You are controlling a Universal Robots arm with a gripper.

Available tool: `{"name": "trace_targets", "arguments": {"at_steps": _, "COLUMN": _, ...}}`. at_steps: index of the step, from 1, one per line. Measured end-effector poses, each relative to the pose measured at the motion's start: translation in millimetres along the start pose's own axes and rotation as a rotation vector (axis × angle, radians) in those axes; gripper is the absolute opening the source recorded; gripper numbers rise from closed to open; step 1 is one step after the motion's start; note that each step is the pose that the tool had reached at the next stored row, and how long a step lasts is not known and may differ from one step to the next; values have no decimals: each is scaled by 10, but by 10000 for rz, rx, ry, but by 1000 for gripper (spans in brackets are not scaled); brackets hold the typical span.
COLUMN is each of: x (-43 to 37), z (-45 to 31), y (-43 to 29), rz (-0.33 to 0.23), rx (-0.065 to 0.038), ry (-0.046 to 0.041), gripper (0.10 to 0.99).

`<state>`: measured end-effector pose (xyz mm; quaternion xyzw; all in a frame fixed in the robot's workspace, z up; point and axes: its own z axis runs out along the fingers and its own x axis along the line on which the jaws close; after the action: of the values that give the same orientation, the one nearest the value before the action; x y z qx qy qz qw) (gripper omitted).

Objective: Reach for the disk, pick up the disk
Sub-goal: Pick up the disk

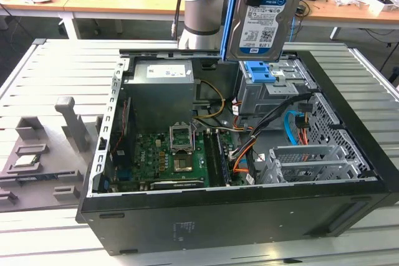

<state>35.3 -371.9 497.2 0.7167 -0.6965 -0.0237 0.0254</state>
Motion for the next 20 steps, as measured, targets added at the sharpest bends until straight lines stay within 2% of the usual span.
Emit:
{"name": "trace_targets", "arguments": {"at_steps": 5, "x": 147, "z": 3, "y": 4, "rz": -1, "rx": 0, "ry": -1, "gripper": 365}}
{"name": "trace_targets", "arguments": {"at_steps": 20, "x": 365, "z": 11, "y": 10, "rz": 0, "rx": 0, "ry": 0, "gripper": 365}}
